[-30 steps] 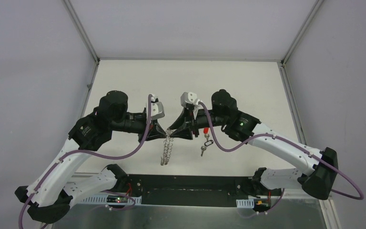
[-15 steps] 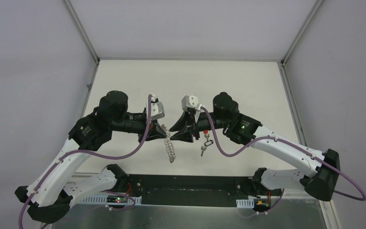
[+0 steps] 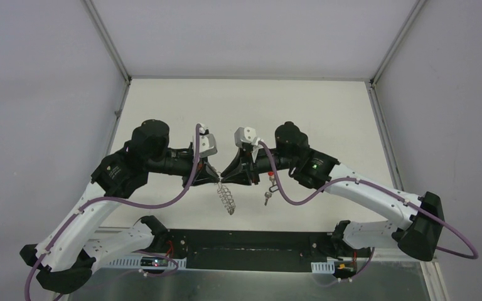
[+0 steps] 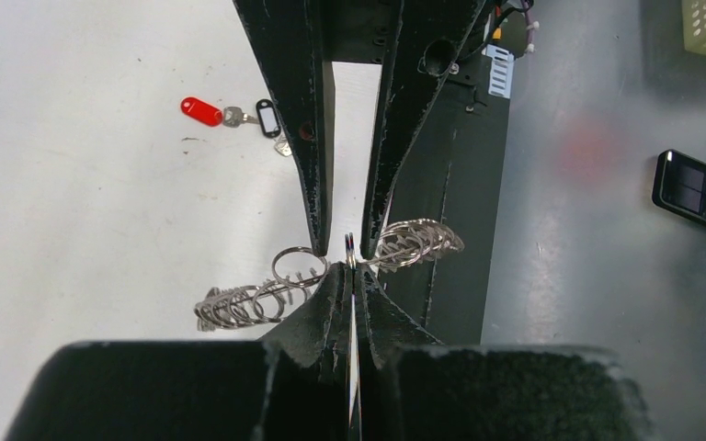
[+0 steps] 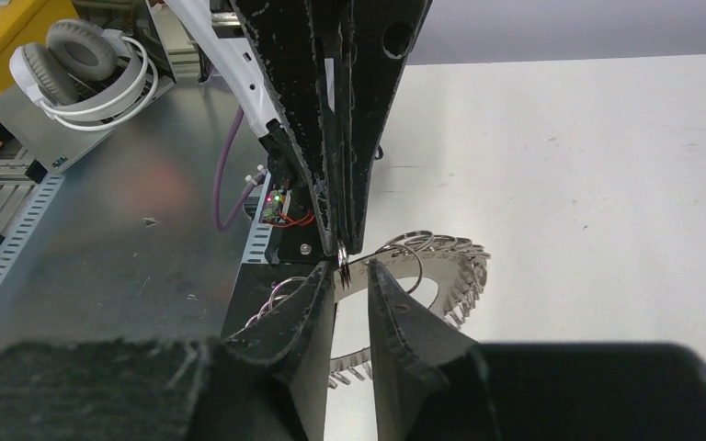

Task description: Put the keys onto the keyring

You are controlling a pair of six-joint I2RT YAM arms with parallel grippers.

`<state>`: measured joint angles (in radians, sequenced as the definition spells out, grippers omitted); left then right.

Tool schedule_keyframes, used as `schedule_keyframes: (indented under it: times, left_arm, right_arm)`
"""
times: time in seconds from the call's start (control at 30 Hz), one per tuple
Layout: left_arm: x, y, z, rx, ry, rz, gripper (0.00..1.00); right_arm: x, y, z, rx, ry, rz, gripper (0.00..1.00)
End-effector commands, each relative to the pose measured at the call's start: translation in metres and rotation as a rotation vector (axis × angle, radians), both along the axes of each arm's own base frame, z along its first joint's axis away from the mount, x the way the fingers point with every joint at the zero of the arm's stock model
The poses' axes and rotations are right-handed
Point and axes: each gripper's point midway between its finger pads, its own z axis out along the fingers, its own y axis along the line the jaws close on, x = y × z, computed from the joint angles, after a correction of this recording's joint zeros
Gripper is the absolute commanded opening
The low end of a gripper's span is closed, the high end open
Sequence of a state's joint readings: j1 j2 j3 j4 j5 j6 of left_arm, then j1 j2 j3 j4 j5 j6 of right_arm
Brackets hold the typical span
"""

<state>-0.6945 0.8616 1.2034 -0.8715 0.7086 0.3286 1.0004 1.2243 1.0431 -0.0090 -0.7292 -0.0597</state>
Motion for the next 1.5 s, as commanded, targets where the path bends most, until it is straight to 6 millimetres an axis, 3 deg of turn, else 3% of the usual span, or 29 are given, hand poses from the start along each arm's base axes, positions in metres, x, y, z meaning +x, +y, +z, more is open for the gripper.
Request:
schedule_keyframes:
  times: [0.0, 0.13, 0.2, 0.3, 0.47, 0.57, 0.6, 0.7, 1.07, 1.23, 1.37, 1.47]
  left_arm:
    - [-0.002, -0.004, 0.009, -0.041, -0.021, -0.015, 0.0]
    - [-0.002, -0.004, 0.007, -0.04, -0.013, -0.013, 0.0]
    - [-0.002, -0.004, 0.006, -0.039, -0.009, -0.011, 0.0]
    - [-0.003, -0.004, 0.007, -0.044, -0.01, -0.013, 0.0]
    - [0.006, -0.001, 0.021, -0.115, -0.015, 0.107, 0.37]
    - [0.018, 0.003, 0.035, -0.25, -0.031, 0.239, 0.5]
    - [0.021, 0.002, 0.032, -0.297, -0.019, 0.274, 0.54]
    - [0.021, 0.004, 0.048, -0.48, -0.059, 0.302, 0.61]
    - [-0.012, -0.014, 0.047, -0.589, -0.159, 0.015, 0.5]
    - [-0.02, -0.013, 0.05, -0.628, -0.256, -0.046, 0.43]
    - [-0.024, -0.014, 0.051, -0.659, -0.299, -0.08, 0.27]
    - [-0.023, -0.014, 0.053, -0.674, -0.322, -0.082, 0.24]
  right_arm:
    - [-0.002, 0.006, 0.019, 0.051, -0.041, 0.026, 0.21]
    - [-0.003, 0.009, 0.017, 0.046, -0.028, 0.031, 0.12]
    - [-0.003, 0.01, 0.017, 0.045, -0.021, 0.034, 0.01]
    - [-0.002, 0.01, 0.016, 0.041, -0.005, 0.018, 0.0]
    - [0.01, 0.005, 0.019, 0.081, 0.043, -0.107, 0.0]
    - [0.018, -0.002, 0.021, 0.139, 0.074, -0.192, 0.0]
    - [0.02, -0.004, 0.023, 0.161, 0.083, -0.21, 0.0]
    - [0.02, -0.01, 0.032, 0.235, 0.097, -0.236, 0.0]
    - [-0.008, -0.032, 0.076, 0.471, 0.017, -0.132, 0.0]
    - [-0.014, -0.033, 0.081, 0.499, 0.004, -0.094, 0.0]
    - [-0.019, -0.032, 0.087, 0.521, -0.001, -0.055, 0.0]
    - [-0.02, -0.029, 0.088, 0.517, 0.001, -0.038, 0.0]
